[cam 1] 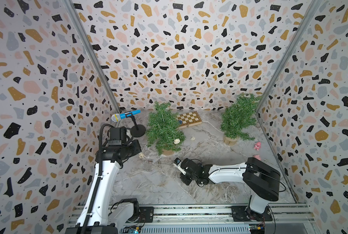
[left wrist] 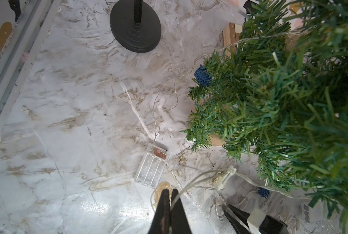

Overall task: Wrap string light around the christmas tree
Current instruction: Wrap the light string around the Christmas tree.

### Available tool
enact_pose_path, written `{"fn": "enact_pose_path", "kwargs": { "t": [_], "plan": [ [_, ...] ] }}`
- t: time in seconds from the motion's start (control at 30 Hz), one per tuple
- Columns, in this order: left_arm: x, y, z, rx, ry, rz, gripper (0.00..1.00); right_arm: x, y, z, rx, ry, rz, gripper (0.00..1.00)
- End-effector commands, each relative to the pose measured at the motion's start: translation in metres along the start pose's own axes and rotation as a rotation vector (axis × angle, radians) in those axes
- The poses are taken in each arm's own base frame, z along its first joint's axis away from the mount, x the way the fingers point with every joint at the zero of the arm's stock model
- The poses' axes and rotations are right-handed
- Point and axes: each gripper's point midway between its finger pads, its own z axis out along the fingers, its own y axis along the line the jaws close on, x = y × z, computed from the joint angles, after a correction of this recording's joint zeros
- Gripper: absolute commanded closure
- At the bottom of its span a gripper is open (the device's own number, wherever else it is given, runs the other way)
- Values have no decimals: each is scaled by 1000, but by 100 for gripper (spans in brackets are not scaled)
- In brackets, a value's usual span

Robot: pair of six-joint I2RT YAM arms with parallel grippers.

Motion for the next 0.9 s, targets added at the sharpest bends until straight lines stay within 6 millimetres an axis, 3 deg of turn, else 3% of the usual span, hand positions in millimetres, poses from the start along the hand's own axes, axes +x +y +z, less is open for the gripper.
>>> {"fn": "enact_pose_path", "kwargs": {
  "t": [0.0,0.07,0.13,0.3,0.4,0.6,0.73,0.87],
  "plan": [
    [-14,-8,-8,32,-43,-8,100,-22,11,-24,-73,-69,5,47],
    [-13,-7,-8,28,-44,-8,100,-31,16,-30,-95,-98,7,23],
    [-15,-6,-9,25,-49,-11,100,-40,17,-28,-98,-110,5,9],
    [-16,-6,-10,20,-52,-15,100,-56,3,0,-20,-93,38,7],
    [-15,-6,-13,20,-54,-13,100,-52,-5,15,8,-71,64,9],
    [-15,-8,-18,27,-59,-13,100,-42,7,36,-50,-27,67,17],
    [-17,-8,-22,22,-72,-11,100,-24,6,40,-51,23,74,37],
    [-19,-7,-31,9,-96,-8,100,-13,-7,21,11,22,72,64]
  ]
}}
